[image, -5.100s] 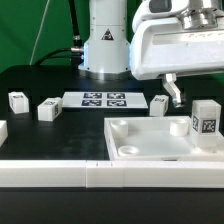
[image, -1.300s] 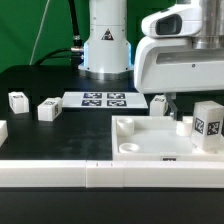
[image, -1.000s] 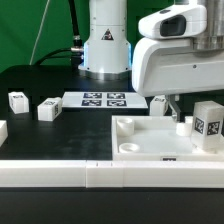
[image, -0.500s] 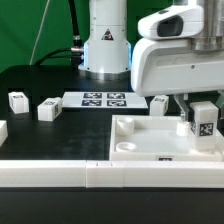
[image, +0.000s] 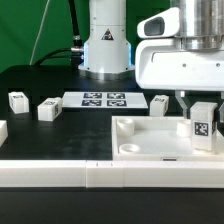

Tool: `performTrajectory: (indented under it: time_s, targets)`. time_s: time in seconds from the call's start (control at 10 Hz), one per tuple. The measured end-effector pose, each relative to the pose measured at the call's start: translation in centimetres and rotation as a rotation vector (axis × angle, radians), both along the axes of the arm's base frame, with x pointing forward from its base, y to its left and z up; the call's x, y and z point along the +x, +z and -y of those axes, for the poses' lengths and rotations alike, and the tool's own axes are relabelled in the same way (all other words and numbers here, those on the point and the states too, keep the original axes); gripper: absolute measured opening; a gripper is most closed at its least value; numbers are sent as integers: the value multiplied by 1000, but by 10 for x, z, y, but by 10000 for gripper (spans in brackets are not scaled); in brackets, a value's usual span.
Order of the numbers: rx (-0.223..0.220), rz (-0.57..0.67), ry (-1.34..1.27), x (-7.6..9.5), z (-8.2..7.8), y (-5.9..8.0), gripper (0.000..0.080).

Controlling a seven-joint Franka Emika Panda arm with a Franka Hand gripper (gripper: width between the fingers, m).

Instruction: Assemble one leg

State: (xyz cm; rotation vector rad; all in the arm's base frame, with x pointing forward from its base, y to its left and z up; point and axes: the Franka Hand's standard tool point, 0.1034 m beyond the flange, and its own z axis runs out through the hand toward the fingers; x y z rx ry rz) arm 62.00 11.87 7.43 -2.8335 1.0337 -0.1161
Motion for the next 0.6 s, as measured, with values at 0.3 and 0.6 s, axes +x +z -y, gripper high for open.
performTrajectory:
  time_s: [0.3,0.6]
  targets:
    - [44,-25,-460,-1,-5,-1,290]
    - [97,-41,-599,1,-2,-1,290]
